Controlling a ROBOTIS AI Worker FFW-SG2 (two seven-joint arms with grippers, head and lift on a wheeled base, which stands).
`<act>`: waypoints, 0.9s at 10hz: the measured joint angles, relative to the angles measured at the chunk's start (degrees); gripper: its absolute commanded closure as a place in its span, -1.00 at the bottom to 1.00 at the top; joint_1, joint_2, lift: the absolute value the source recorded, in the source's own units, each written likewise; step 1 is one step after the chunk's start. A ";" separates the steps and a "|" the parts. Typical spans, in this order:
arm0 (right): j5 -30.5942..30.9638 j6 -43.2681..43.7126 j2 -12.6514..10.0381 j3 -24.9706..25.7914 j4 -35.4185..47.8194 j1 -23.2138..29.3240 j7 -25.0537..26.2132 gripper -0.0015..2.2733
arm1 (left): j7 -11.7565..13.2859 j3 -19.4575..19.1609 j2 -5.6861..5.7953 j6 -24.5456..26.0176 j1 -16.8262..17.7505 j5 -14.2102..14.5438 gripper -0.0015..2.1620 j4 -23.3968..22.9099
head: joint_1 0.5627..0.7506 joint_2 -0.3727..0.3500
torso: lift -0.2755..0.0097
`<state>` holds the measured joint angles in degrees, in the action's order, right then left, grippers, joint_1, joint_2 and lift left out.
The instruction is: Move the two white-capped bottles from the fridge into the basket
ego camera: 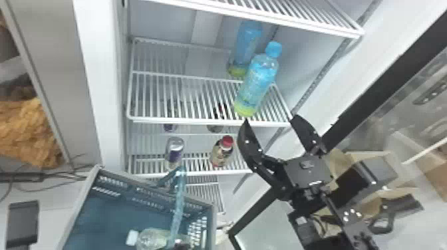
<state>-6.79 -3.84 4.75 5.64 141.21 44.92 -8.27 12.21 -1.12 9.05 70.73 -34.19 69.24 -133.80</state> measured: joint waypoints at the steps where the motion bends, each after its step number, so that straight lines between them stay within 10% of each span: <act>1: -0.43 0.96 -0.15 0.15 -0.64 0.06 0.00 -1.00 | 0.00 0.07 0.01 0.00 0.02 -0.02 0.11 0.00 | 0.41 -0.94 | 0.93; 9: -3.83 8.43 -0.01 -0.69 -5.70 -0.45 0.28 -0.98 | -0.18 0.43 0.26 0.13 0.56 -0.12 0.11 0.00 | 0.41 -0.94 | 0.93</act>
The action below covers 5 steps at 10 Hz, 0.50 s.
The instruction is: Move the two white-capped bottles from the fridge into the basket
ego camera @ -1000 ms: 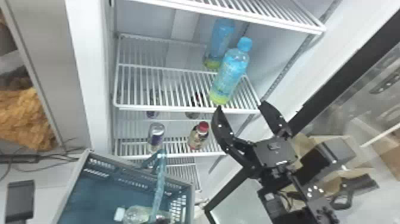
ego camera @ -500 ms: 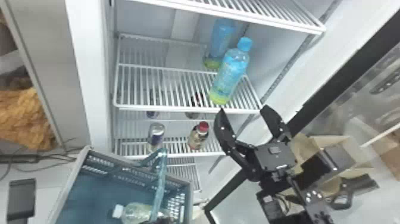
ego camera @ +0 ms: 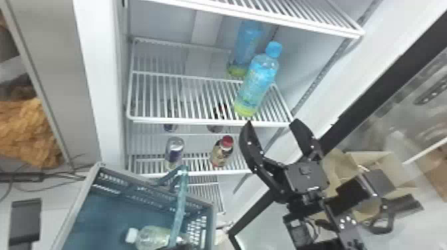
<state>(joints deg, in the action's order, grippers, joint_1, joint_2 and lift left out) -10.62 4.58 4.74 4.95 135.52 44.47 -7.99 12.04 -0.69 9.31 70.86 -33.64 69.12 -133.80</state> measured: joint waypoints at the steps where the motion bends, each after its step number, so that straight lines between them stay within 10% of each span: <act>1: -0.10 0.27 0.01 -0.03 -0.14 -0.03 0.01 -0.98 | 0.00 -0.01 0.00 0.01 -0.07 0.00 0.11 0.00 | 0.41 -0.94 | 0.93; 5: -0.23 0.37 0.01 -0.15 -0.17 -0.02 0.45 -0.97 | 0.00 -0.33 -0.17 0.01 -0.27 0.00 0.11 0.00 | 0.41 -0.94 | 0.93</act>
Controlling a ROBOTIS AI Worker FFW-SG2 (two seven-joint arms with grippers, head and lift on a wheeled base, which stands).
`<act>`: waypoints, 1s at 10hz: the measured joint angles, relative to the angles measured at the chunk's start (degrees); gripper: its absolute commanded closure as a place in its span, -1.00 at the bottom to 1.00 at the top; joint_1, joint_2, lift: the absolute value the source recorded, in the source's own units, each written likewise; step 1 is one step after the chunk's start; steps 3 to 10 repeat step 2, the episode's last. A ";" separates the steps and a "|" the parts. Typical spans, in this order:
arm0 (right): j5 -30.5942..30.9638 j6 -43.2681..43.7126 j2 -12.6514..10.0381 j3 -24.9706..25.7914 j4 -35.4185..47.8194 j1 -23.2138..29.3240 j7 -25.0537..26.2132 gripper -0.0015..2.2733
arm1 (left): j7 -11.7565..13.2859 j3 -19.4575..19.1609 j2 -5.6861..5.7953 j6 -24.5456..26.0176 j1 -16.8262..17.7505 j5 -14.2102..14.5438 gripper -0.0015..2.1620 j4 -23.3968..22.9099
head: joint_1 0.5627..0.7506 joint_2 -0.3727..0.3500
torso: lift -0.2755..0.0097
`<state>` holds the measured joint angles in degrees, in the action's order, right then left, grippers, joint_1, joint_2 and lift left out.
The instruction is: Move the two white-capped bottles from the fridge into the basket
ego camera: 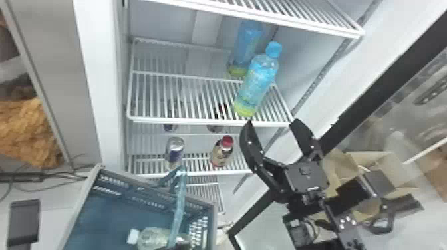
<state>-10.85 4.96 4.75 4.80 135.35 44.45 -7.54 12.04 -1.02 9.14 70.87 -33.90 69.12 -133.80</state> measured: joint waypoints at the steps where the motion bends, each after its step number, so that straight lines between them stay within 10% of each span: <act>1: 0.00 0.02 0.00 0.00 0.05 0.07 0.07 -0.97 | 0.00 -0.01 0.00 0.00 -0.07 0.06 0.11 0.00 | 0.41 -0.94 | 0.93; 10: -0.01 0.03 0.00 0.00 0.16 0.12 0.10 -0.97 | 0.00 -0.04 0.00 0.00 -0.11 0.10 0.11 0.00 | 0.41 -0.94 | 0.93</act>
